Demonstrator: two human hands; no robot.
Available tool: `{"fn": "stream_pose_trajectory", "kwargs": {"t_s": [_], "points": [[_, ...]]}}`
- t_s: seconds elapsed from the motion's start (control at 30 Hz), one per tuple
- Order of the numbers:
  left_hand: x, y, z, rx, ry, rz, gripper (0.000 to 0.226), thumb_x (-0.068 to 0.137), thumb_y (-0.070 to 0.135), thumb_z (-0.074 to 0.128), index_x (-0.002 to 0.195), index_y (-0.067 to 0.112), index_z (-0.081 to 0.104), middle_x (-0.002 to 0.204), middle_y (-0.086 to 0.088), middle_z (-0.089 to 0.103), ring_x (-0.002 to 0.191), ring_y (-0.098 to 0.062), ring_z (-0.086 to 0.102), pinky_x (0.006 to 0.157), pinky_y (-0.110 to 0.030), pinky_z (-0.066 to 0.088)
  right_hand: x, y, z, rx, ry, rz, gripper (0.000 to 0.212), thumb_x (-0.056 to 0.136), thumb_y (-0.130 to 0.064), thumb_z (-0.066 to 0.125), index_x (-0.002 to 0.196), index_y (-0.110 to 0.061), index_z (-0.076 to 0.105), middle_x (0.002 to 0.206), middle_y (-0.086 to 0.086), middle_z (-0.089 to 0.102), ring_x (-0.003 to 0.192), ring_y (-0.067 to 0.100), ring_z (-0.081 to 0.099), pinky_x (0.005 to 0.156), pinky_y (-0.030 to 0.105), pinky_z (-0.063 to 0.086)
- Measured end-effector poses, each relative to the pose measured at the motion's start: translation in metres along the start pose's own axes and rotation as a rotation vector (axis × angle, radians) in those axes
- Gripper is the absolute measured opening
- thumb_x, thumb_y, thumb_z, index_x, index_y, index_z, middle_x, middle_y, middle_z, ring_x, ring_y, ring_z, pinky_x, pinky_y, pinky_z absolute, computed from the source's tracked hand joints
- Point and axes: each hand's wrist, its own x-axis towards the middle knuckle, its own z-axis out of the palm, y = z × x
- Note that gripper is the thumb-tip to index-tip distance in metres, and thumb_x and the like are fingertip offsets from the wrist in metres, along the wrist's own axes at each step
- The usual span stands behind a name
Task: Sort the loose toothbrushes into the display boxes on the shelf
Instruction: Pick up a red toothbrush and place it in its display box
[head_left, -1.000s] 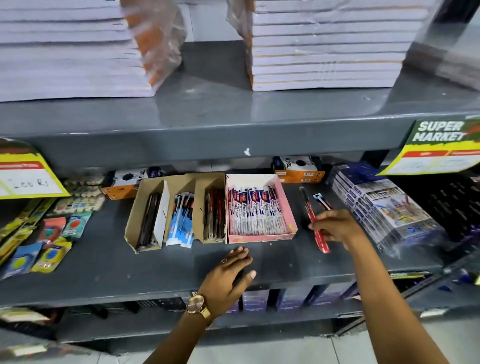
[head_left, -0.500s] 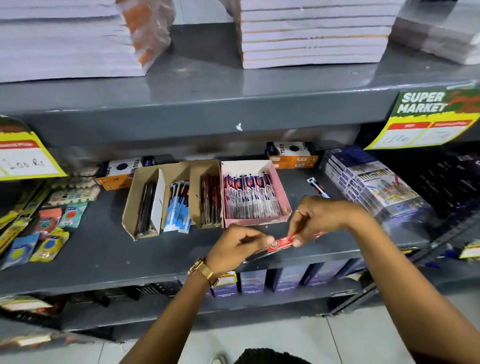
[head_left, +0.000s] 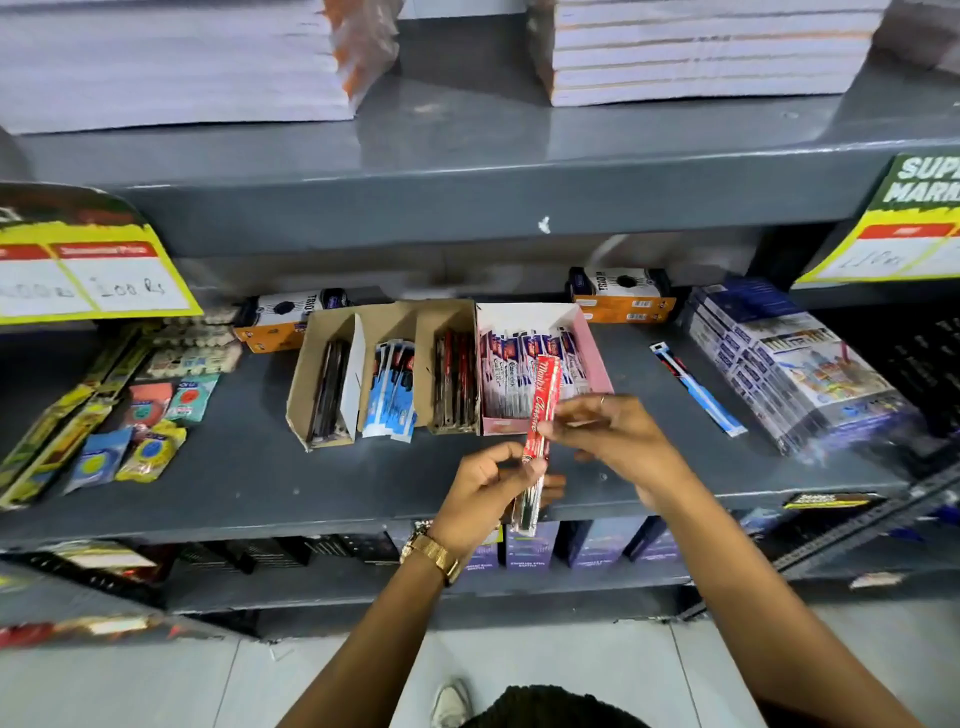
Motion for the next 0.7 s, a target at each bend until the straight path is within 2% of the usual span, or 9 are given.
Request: {"fn": "stream_pose_trajectory", "kwargs": {"t_s": [0.1, 0.17, 0.2, 0.27, 0.33, 0.43, 0.53, 0.57, 0.7], "points": [[-0.003, -0.004, -0.005, 0.138, -0.037, 0.027, 0.012, 0.09, 0.001, 0.06, 0.099, -0.006, 0.062, 0.092, -0.024, 0.069, 0.085, -0.03, 0.069, 0.073, -0.028, 0.056, -0.005, 0.012, 0.011, 0.076, -0.043, -0.014, 0.015, 0.077, -0.005, 0.073, 0.089, 0.003, 0.071, 0.077, 0.006, 0.071, 0.065, 0.007, 0.063, 0.059, 0.012, 0.051], [-0.006, -0.004, -0.009, 0.202, 0.033, 0.061, 0.009, 0.087, 0.007, 0.066, 0.095, 0.002, 0.066, 0.085, -0.014, 0.071, 0.075, -0.021, 0.066, 0.065, -0.024, 0.052, -0.007, 0.014, 0.011, 0.125, -0.042, -0.014, 0.007, 0.077, -0.003, 0.072, 0.084, 0.0, 0.072, 0.075, 0.007, 0.071, 0.064, 0.01, 0.065, 0.062, 0.015, 0.055], [-0.008, -0.002, -0.01, 0.176, 0.111, 0.066, 0.01, 0.087, 0.01, 0.066, 0.095, 0.004, 0.067, 0.085, -0.009, 0.071, 0.075, -0.018, 0.066, 0.068, -0.027, 0.055, -0.008, 0.015, 0.011, 0.133, -0.056, 0.007, 0.006, 0.077, -0.003, 0.072, 0.083, -0.002, 0.072, 0.076, 0.008, 0.072, 0.064, 0.012, 0.066, 0.063, 0.019, 0.058], [-0.008, 0.003, -0.014, -0.017, 0.278, 0.035, 0.019, 0.086, 0.017, 0.066, 0.101, 0.006, 0.068, 0.097, -0.008, 0.073, 0.09, -0.021, 0.069, 0.082, -0.036, 0.056, -0.01, 0.015, 0.012, 0.126, -0.107, 0.058, 0.006, 0.077, -0.003, 0.072, 0.083, -0.004, 0.071, 0.076, 0.01, 0.072, 0.059, 0.013, 0.068, 0.064, 0.026, 0.06], [-0.002, 0.013, -0.018, -0.223, 0.323, -0.024, 0.029, 0.084, 0.021, 0.065, 0.107, 0.002, 0.065, 0.106, -0.014, 0.071, 0.098, -0.028, 0.067, 0.087, -0.038, 0.055, -0.013, 0.016, 0.015, 0.098, -0.164, 0.114, 0.006, 0.076, -0.002, 0.073, 0.081, -0.004, 0.071, 0.07, 0.008, 0.072, 0.052, 0.011, 0.067, 0.06, 0.026, 0.061], [0.007, 0.028, -0.022, -0.215, 0.263, -0.159, 0.03, 0.09, 0.023, 0.061, 0.111, 0.002, 0.064, 0.105, -0.014, 0.07, 0.093, -0.023, 0.068, 0.081, -0.032, 0.057, -0.017, 0.018, 0.022, 0.062, -0.24, 0.195, 0.012, 0.075, -0.001, 0.074, 0.085, 0.003, 0.071, 0.057, 0.002, 0.071, 0.045, 0.008, 0.064, 0.052, 0.021, 0.06], [0.015, 0.031, -0.024, -0.137, 0.154, -0.278, 0.04, 0.085, 0.03, 0.065, 0.113, 0.002, 0.064, 0.111, -0.018, 0.069, 0.1, -0.03, 0.067, 0.091, -0.042, 0.052, -0.018, 0.025, 0.027, 0.045, -0.23, 0.242, 0.024, 0.074, -0.001, 0.074, 0.094, 0.012, 0.067, 0.059, 0.006, 0.069, 0.042, 0.008, 0.062, 0.047, 0.019, 0.058], [0.015, 0.031, -0.025, -0.127, 0.132, -0.295, 0.035, 0.086, 0.028, 0.065, 0.111, 0.004, 0.065, 0.109, -0.018, 0.07, 0.099, -0.03, 0.068, 0.089, -0.041, 0.053, -0.019, 0.026, 0.03, 0.046, -0.228, 0.252, 0.026, 0.074, -0.002, 0.075, 0.094, 0.012, 0.067, 0.062, 0.008, 0.068, 0.043, 0.008, 0.062, 0.048, 0.02, 0.058], [0.014, 0.032, -0.032, -0.119, 0.121, -0.326, 0.013, 0.091, 0.02, 0.06, 0.095, 0.011, 0.069, 0.098, -0.012, 0.074, 0.087, -0.025, 0.071, 0.083, -0.036, 0.054, -0.026, 0.035, 0.04, 0.094, -0.233, 0.27, 0.007, 0.075, -0.007, 0.075, 0.079, -0.001, 0.071, 0.056, 0.001, 0.069, 0.043, 0.007, 0.062, 0.05, 0.019, 0.059]]}}
